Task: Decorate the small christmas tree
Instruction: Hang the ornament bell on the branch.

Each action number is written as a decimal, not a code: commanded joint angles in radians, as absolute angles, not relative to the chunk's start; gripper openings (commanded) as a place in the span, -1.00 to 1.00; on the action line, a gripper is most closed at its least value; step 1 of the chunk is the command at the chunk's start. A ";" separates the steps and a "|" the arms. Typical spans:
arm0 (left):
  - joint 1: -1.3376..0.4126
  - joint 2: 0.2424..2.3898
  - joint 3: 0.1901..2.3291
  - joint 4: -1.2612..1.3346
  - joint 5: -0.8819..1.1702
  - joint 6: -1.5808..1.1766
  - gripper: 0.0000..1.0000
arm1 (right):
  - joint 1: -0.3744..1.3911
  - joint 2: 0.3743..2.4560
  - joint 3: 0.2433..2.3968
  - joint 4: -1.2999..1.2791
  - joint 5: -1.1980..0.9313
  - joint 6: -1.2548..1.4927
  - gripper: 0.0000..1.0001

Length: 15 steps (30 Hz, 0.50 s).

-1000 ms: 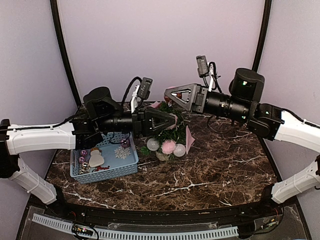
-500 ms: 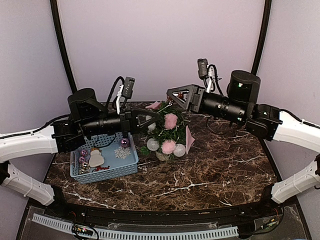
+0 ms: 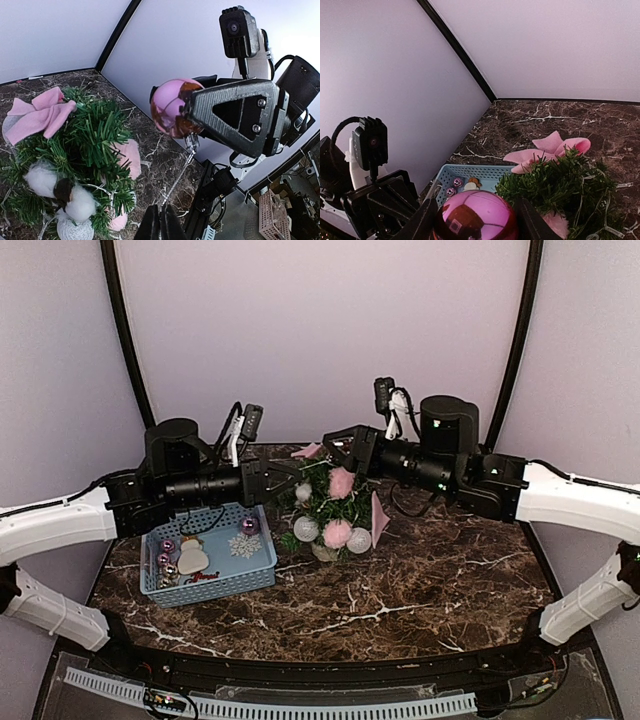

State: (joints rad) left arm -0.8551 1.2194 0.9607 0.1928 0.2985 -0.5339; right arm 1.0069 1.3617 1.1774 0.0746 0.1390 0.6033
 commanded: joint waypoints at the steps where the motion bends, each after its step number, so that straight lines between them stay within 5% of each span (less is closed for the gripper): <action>1: -0.834 1.257 0.991 0.191 0.313 -0.540 -1.00 | 1.003 1.359 1.174 0.160 0.233 0.583 -0.09; 15: -0.798 1.353 1.064 0.221 0.369 -0.543 -1.00 | 1.003 1.404 1.213 0.127 0.344 0.536 -0.09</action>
State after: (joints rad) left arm -0.8089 1.3365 1.0229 0.2115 0.3420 -0.5365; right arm 1.0069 1.3899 1.1790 0.0826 0.2913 0.5610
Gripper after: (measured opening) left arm 0.001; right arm 0.476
